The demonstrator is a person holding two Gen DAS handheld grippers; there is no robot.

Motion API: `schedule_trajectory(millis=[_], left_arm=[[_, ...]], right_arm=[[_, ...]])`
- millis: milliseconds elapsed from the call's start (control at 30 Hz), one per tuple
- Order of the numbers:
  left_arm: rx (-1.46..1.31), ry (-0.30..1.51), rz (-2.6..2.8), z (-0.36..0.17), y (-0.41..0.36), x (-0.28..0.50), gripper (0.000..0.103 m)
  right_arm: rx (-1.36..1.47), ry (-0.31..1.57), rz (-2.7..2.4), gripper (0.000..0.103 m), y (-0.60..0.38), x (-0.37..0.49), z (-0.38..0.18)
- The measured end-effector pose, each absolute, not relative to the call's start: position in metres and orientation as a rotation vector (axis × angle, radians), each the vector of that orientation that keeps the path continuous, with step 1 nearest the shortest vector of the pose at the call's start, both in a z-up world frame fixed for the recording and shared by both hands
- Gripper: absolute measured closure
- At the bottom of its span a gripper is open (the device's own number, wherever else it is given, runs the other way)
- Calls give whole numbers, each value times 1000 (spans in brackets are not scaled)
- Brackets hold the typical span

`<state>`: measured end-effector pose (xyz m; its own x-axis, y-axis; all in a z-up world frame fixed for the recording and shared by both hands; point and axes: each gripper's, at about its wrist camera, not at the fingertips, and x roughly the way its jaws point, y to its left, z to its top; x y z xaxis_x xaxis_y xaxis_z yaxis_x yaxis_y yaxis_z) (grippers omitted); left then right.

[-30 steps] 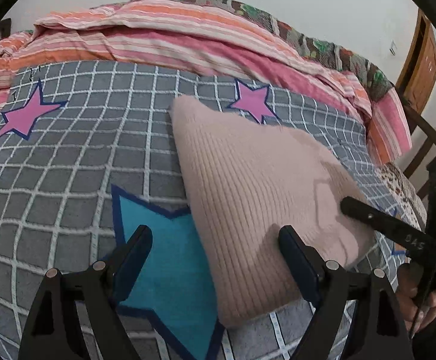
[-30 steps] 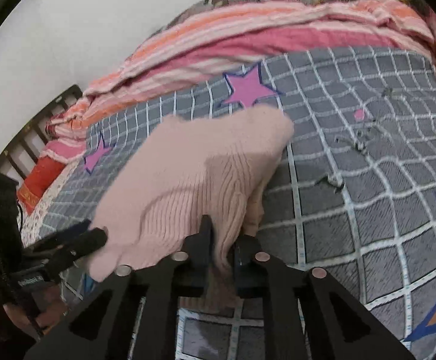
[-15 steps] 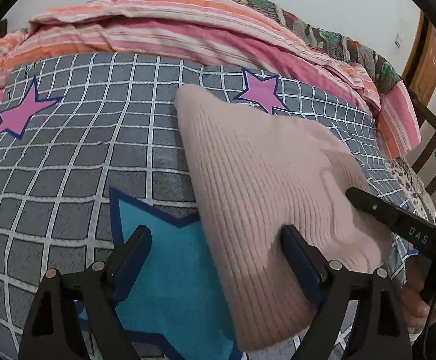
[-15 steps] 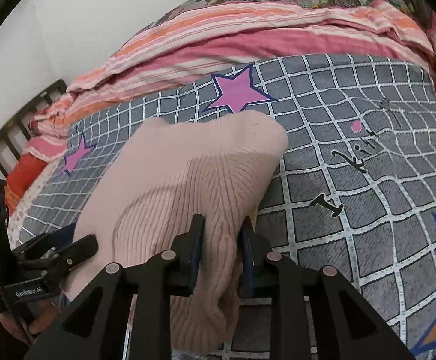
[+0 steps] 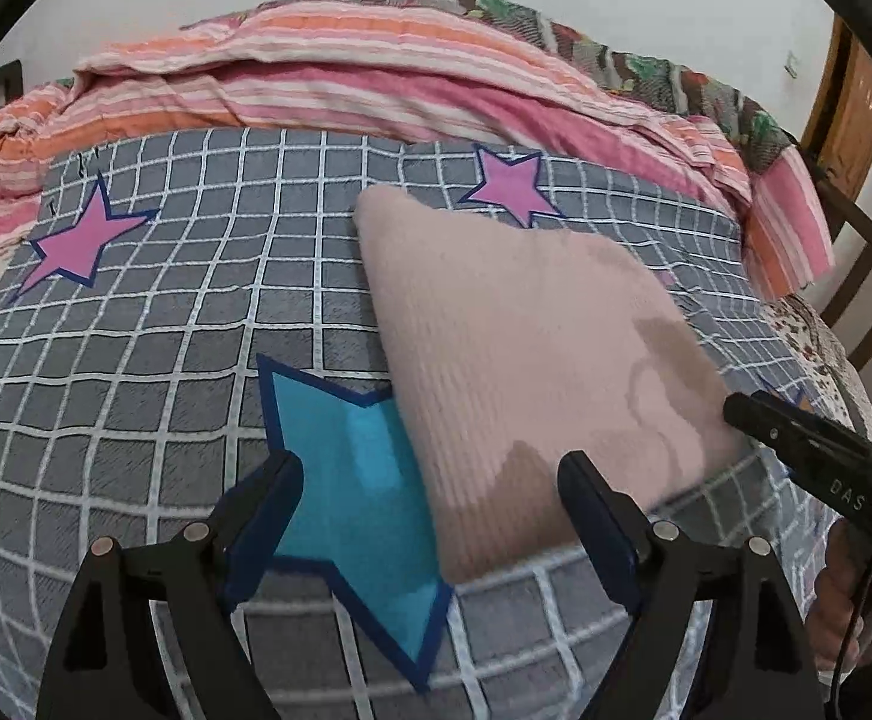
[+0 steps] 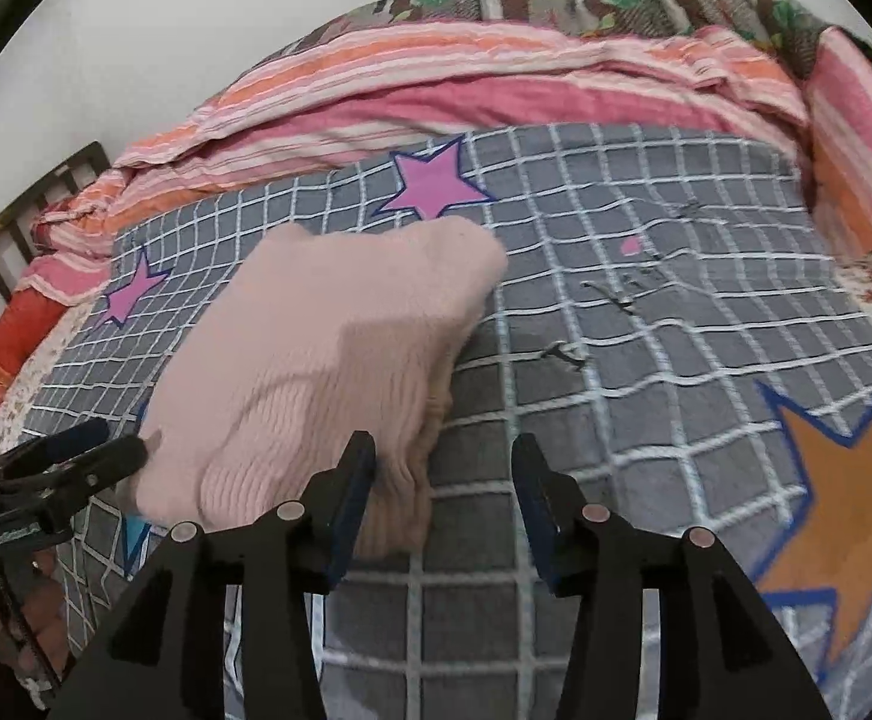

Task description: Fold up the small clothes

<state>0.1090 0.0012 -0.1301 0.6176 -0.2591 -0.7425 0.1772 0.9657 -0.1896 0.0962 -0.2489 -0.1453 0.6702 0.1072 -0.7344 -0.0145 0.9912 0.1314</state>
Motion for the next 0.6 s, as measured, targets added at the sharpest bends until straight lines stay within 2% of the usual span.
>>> schedule_trajectory(millis=[133, 167, 333, 400, 467, 600], left_arm=[[-85, 839, -222, -109, 0, 90, 17], [-78, 833, -222, -102, -2, 83, 17], [-38, 799, -179, -77, -9, 55, 16], [-27, 789, -166, -70, -11, 46, 16], [-20, 783, -156, -64, -13, 36, 14], [-10, 754, -142, -51, -15, 18, 14]], right_arm=[[89, 801, 38, 48, -250, 75, -125], [82, 794, 32, 43, -251, 69, -119], [84, 796, 41, 38, -259, 40, -95], [107, 793, 39, 17, -265, 28, -88], [117, 772, 28, 7, -270, 17, -82], [95, 746, -7, 3, -277, -8, -73]])
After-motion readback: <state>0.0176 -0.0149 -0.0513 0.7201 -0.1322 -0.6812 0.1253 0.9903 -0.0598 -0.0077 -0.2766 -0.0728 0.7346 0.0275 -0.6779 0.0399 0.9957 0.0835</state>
